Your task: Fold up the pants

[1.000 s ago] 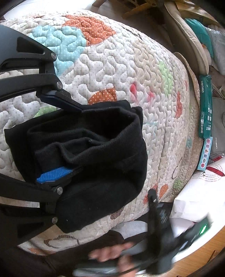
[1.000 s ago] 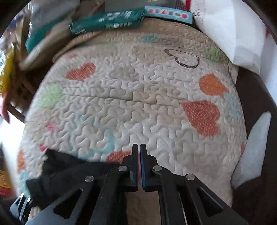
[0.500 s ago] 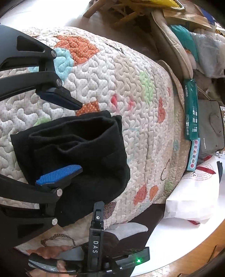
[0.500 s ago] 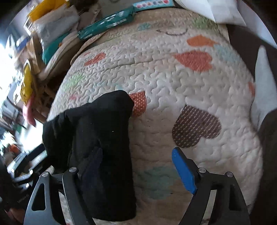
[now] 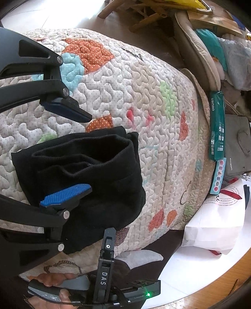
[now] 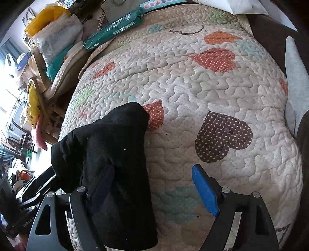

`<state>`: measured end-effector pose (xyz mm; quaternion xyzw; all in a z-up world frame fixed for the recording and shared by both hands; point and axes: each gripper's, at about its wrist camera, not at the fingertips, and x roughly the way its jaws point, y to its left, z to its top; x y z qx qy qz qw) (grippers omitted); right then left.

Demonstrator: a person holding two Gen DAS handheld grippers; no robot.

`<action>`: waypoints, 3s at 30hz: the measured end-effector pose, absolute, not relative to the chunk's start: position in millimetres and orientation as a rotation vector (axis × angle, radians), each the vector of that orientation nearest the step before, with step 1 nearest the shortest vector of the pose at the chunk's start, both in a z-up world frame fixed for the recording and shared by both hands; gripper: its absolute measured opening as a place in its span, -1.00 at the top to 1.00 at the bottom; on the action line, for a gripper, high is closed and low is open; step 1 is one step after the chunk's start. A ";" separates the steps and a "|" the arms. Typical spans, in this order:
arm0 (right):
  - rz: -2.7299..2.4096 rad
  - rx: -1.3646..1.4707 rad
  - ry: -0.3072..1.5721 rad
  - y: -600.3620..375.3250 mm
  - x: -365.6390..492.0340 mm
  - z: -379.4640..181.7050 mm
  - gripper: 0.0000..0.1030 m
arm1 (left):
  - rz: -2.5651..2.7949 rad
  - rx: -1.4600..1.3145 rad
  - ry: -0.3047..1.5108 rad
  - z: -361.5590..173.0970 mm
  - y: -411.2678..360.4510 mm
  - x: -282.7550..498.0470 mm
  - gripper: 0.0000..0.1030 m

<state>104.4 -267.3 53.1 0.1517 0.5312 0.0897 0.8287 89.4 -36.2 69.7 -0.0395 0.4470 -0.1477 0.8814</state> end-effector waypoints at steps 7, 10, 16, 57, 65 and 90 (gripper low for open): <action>0.192 0.330 1.120 -267.3 104.4 52.9 -0.68 | -0.301 -0.075 0.945 66.9 -36.7 91.1 -0.27; 0.194 0.339 1.118 -267.7 103.9 53.1 -0.68 | -0.299 -0.076 0.951 65.8 -36.0 91.4 -0.27; 0.203 0.358 1.106 -267.3 103.5 53.9 -0.68 | -0.298 -0.076 0.951 65.5 -36.2 91.1 -0.27; 0.254 0.402 1.117 -260.4 109.4 47.0 -0.73 | -0.374 -0.510 1.065 47.3 12.6 116.0 -0.41; 0.281 0.448 1.138 -256.6 117.5 35.3 -0.81 | -0.439 -0.550 1.083 22.1 1.2 122.4 -0.66; 0.398 0.336 1.073 -207.4 125.6 76.3 0.19 | -0.556 -0.420 0.977 64.9 -26.4 152.1 0.33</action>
